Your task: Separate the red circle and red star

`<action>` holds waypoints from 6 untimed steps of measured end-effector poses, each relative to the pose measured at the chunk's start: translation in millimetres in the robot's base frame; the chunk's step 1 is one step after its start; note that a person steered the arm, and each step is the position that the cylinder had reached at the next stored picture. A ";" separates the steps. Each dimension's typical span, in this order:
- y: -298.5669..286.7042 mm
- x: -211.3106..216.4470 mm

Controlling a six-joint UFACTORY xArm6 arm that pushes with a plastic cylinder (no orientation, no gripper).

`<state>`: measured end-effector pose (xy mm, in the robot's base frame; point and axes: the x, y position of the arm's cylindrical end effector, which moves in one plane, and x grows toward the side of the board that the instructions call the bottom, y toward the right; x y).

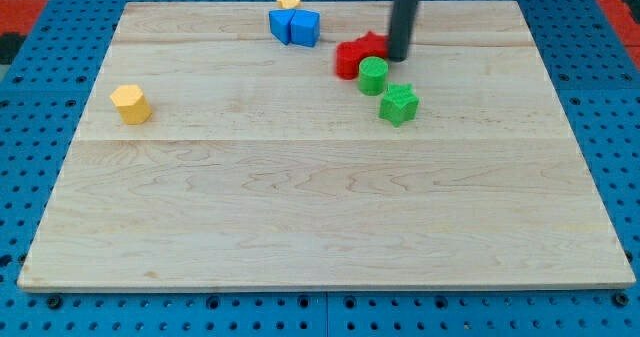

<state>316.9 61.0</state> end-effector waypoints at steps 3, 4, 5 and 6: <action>-5.1 28.4; 27.8 -21.4; -33.6 -7.1; -127.2 30.4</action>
